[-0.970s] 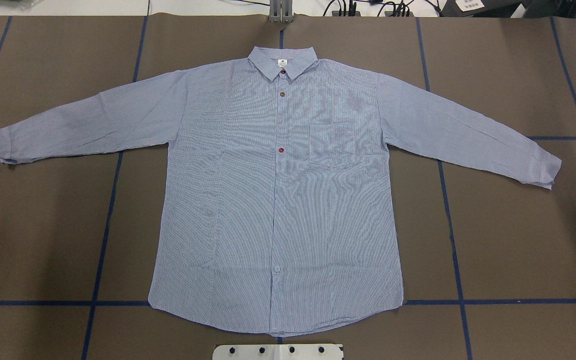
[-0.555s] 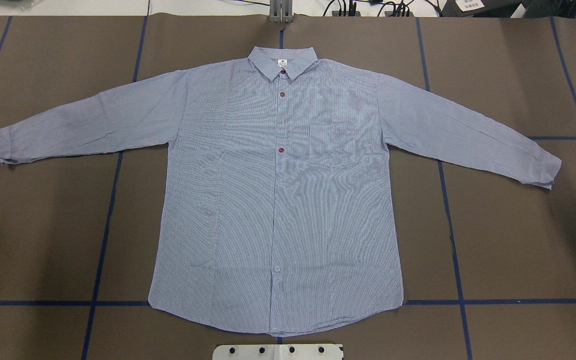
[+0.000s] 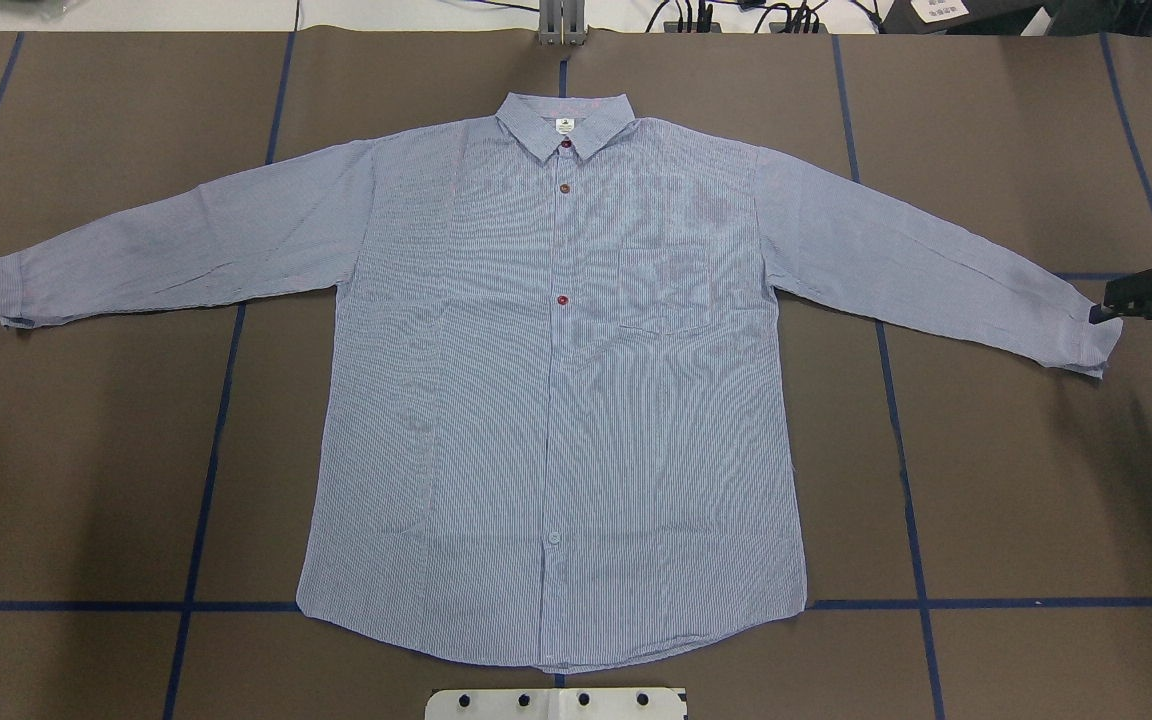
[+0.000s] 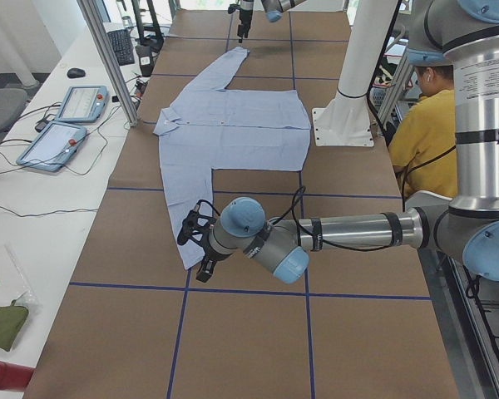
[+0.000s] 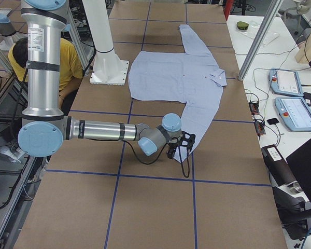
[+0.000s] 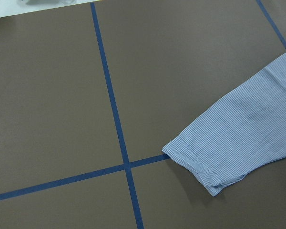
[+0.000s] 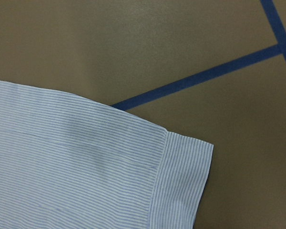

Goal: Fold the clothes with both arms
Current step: 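Reach the right gripper to the sleeve cuff nearest it and grasp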

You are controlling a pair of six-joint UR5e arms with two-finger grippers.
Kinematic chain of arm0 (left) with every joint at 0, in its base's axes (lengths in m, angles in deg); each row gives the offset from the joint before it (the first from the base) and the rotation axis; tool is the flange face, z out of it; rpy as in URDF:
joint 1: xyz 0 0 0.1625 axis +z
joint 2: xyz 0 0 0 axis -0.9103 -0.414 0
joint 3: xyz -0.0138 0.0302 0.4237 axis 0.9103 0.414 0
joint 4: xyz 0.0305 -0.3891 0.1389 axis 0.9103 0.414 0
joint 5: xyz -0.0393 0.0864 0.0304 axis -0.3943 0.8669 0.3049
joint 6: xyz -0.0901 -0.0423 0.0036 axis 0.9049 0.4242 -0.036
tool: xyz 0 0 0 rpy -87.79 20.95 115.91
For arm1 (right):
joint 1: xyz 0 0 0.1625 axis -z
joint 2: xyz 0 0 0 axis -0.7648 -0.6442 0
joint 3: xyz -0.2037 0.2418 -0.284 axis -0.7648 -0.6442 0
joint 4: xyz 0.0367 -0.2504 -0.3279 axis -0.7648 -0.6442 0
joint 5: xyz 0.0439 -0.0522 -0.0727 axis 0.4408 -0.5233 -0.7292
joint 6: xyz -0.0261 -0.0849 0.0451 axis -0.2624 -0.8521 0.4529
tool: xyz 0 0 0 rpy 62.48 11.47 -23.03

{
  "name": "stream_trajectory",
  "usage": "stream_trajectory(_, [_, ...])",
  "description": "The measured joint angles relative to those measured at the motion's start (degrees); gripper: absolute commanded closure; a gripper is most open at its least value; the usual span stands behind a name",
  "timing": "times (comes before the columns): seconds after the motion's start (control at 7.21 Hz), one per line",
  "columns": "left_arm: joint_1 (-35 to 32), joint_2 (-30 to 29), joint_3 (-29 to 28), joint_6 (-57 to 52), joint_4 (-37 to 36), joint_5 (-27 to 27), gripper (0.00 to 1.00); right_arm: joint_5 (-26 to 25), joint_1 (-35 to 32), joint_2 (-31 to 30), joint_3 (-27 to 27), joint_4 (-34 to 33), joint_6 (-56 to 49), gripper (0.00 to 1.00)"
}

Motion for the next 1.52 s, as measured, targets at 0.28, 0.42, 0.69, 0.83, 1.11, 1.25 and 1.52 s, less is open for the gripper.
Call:
stream_trajectory(0.28, [0.0,0.0,0.0,0.0,0.0,-0.1,0.01,-2.2,3.0,0.1,-1.3,2.7,8.6,0.04])
stream_trajectory(0.42, [0.0,0.0,0.0,0.0,0.0,-0.1,0.01,-2.9,4.1,0.5,-2.0,3.0,11.2,0.07])
stream_trajectory(0.69, [0.0,0.0,0.1,0.1,0.0,-0.2,0.01,-3.7,4.9,0.5,-2.6,3.2,13.1,0.58])
stream_trajectory(0.83, [0.0,0.0,0.2,0.1,0.0,-0.2,0.01,-3.8,4.9,0.4,-2.8,3.2,13.4,0.84])
stream_trajectory(1.11, [0.0,0.0,0.3,0.1,0.0,-0.3,0.01,-3.8,5.0,0.3,-3.3,3.2,13.5,1.00])
stream_trajectory(1.25, [0.0,0.0,0.3,0.1,0.0,-0.3,0.01,-3.6,4.9,0.2,-3.3,3.2,13.5,1.00])
stream_trajectory(1.52, [0.0,0.0,0.3,0.1,0.0,-0.3,0.01,-3.3,4.9,0.2,-2.0,3.1,13.6,1.00])
